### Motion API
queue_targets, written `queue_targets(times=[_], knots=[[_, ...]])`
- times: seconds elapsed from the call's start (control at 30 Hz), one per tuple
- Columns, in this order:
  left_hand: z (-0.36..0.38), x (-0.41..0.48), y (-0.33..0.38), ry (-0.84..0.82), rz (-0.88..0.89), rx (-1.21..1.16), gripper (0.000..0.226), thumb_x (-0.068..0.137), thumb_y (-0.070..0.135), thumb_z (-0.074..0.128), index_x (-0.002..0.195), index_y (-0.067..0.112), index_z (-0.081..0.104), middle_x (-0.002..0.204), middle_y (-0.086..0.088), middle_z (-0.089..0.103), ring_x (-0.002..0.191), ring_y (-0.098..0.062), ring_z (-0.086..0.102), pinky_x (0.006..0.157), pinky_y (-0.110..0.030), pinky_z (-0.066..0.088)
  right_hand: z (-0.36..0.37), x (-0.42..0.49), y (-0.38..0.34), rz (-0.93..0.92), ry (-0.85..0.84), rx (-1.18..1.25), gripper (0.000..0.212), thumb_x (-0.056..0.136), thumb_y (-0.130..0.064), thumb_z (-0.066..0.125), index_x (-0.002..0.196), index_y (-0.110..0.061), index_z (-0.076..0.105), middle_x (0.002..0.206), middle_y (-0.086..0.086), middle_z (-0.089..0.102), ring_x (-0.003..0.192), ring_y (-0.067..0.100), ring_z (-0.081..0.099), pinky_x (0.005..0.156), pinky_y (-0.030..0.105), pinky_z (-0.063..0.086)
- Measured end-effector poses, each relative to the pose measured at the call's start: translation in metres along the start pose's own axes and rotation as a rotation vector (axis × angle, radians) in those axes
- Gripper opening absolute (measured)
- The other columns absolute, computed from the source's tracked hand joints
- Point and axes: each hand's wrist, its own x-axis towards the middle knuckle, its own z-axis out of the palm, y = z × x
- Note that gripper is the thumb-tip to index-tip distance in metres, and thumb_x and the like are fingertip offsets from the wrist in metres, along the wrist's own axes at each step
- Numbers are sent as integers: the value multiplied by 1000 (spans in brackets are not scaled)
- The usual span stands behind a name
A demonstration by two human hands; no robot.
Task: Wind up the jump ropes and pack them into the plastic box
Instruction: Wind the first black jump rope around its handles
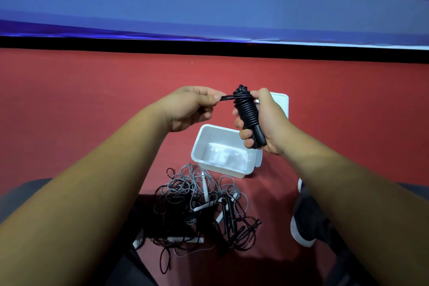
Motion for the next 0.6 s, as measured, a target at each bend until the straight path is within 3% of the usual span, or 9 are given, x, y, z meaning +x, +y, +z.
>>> queue_targets(times=[0.23, 0.5, 0.6], knots=[[1, 6, -7, 137, -95, -286, 9, 91, 10, 77, 94, 12, 68, 79, 2, 66, 74, -5, 64, 70, -18, 59, 4, 0, 6, -104, -26, -75, 49, 95, -60, 46, 110, -16, 63, 74, 8, 57, 48, 20, 41, 51, 25, 32], [6, 3, -5, 167, -72, -492, 16, 92, -9, 68, 104, 0, 66, 95, -14, 69, 89, -18, 74, 81, -26, 63, 7, -5, 6, -227, -53, -238, 36, 99, -54, 50, 106, -21, 62, 76, 9, 60, 50, 20, 43, 50, 24, 33], [13, 0, 0, 174, -62, -517, 22, 94, -14, 60, 109, 2, 61, 92, -15, 71, 82, -19, 74, 77, -27, 64, 10, -8, 6, -259, -51, -336, 29, 102, -50, 49, 106, -24, 61, 77, 7, 60, 49, 18, 44, 47, 21, 31]])
